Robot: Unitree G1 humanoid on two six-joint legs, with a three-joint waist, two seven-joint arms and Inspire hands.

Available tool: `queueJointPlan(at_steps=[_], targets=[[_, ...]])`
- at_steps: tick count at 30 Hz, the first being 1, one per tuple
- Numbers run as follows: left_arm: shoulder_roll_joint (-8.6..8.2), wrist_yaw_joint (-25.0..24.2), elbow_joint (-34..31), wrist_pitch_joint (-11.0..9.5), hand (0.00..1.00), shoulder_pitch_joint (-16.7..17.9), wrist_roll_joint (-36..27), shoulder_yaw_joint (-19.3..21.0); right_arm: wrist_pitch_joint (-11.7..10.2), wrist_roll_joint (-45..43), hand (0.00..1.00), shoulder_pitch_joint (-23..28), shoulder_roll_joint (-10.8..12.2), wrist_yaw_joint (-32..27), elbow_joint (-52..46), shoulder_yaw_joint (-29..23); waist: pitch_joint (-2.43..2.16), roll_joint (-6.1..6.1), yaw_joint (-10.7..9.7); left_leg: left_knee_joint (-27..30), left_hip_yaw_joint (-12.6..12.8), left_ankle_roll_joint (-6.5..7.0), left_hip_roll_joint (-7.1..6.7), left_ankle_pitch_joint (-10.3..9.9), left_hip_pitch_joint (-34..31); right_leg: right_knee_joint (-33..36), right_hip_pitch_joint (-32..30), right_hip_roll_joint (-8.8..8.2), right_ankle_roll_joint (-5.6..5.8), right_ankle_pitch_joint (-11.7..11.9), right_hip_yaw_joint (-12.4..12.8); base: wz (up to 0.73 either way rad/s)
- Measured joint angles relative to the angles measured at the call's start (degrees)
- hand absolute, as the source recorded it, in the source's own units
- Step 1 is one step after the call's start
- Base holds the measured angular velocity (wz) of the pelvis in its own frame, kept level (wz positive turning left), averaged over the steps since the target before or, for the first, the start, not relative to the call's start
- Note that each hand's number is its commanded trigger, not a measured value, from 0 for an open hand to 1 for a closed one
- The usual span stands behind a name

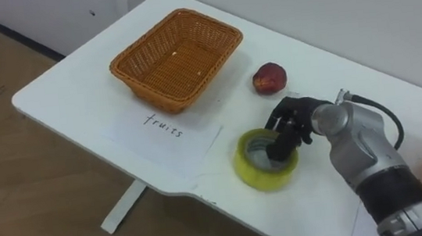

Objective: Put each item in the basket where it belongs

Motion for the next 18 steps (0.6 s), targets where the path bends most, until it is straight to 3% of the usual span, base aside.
queueJointPlan(at_steps=[3, 9, 11, 13, 18], targets=[[0.0, -0.01, 0.05, -0.53, 0.0, 0.14, -1.06, -0.02, -1.06, -0.23, 1.0, 1.51, -0.25, -0.69, -2.39, -0.39, -0.04, -0.01, -0.49, -0.22, 0.32, 0.04, -0.02, 0.09, -0.05, 0.05, 0.0, 0.0, 0.0, 0.0, 1.21, -0.04], [-0.17, 0.18, -0.7, -2.65, 0.0, 1.85, -0.64, 3.09, -4.07, -0.59, 1.0, 8.64, -2.64, -1.18, -13.25, -3.59, -0.11, -0.11, -4.15, 0.11, 0.74, 0.12, -0.14, 0.12, -0.78, 0.02, -1.03, -0.01, 0.0, 0.0, 4.04, -0.04], [-0.69, 0.22, -1.39, -3.73, 0.0, 3.39, -0.73, 4.58, -4.67, -0.73, 1.0, 9.5, -2.68, -1.47, -14.32, -7.51, 0.14, 0.85, -6.61, 0.11, 2.13, 0.17, -0.11, 0.15, -0.67, 0.02, -1.13, -0.17, 0.0, 0.0, 4.67, -0.11], [-1.07, 0.7, -1.36, -4.49, 0.0, 4.05, -0.8, 5.2, -4.63, -0.74, 1.0, 9.51, -2.93, -1.83, -16.24, -10.14, 0.1, 1.56, -8.27, 0.03, 2.65, 0.2, -0.1, 0.17, -0.76, 0.02, -1.45, -0.23, 0.0, 0.0, 4.91, -0.17], [-1.5, 1.23, -1.37, -6.85, 0.0, 5.17, -4.08, 5.86, -6.33, 0.01, 1.0, 9.48, -3.26, -5.86, -23.73, -16.65, -0.41, 2.58, -12.44, -1.22, 3.81, 0.38, 0.08, 0.41, 0.38, 0.05, -1.63, -0.21, 0.01, 0.0, 6.81, -0.17]])
